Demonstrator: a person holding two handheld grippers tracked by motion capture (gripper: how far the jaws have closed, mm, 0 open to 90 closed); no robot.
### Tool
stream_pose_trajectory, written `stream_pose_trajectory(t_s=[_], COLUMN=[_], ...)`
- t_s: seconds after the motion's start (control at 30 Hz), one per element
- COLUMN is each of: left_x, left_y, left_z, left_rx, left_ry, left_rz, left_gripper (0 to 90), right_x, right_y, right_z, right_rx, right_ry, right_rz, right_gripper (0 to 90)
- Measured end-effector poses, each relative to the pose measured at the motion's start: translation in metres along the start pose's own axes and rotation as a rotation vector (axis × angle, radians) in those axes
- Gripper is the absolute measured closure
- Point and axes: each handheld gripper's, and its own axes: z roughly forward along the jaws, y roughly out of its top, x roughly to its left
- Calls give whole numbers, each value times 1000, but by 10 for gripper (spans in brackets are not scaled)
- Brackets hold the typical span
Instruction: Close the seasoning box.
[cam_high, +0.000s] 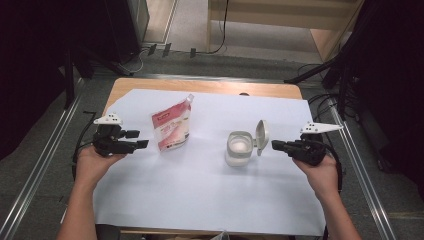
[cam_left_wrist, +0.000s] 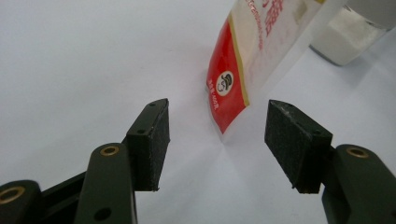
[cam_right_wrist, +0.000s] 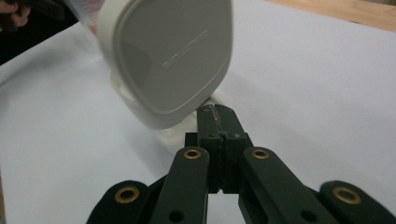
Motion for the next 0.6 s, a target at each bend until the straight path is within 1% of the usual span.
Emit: stream_pose_trajectory(t_s=[0.03, 0.07, 0.1, 0.17, 0.2, 0.23, 0.3, 0.33, 0.37, 0.47, 0.6], left_x=[0, 2, 2, 3, 3, 3, 3, 4, 4, 4, 5], left_y=[0, 0, 0, -1, -1, -1, -2, -1, -2, -2, -2], left_z=[0, 0, -1, 1, 0, 1, 1, 0, 0, 0, 0], left_rx=[-10, -13, -7, -5, 10, 6, -3, 3, -7, -5, 0], left_ry=[14, 17, 21, 20, 21, 25, 25, 23, 29, 28, 27], left_rz=[-9, -8, -20, -27, -25, -13, -22, -16, -31, -31, -28], left_gripper=[416, 422, 424, 425, 426, 425, 425, 425, 425, 424, 422], right_x=[-2, -3, -4, -5, -4, -4, -5, -6, -6, -6, -3], right_y=[2, 4, 6, 11, 14, 16, 21, 22, 24, 27, 29], right_z=[1, 2, 3, 6, 7, 9, 12, 13, 14, 16, 20], right_rx=[-9, -13, -18, -25, -24, -24, -20, -22, -22, -24, -24], right_ry=[2, -2, -1, 0, -2, -9, -16, -17, -10, -8, -3], right_rz=[4, 8, 14, 13, 14, 8, 3, 4, 7, 2, -6], right_gripper=[900, 900, 900, 900, 900, 900, 900, 900, 900, 900, 900])
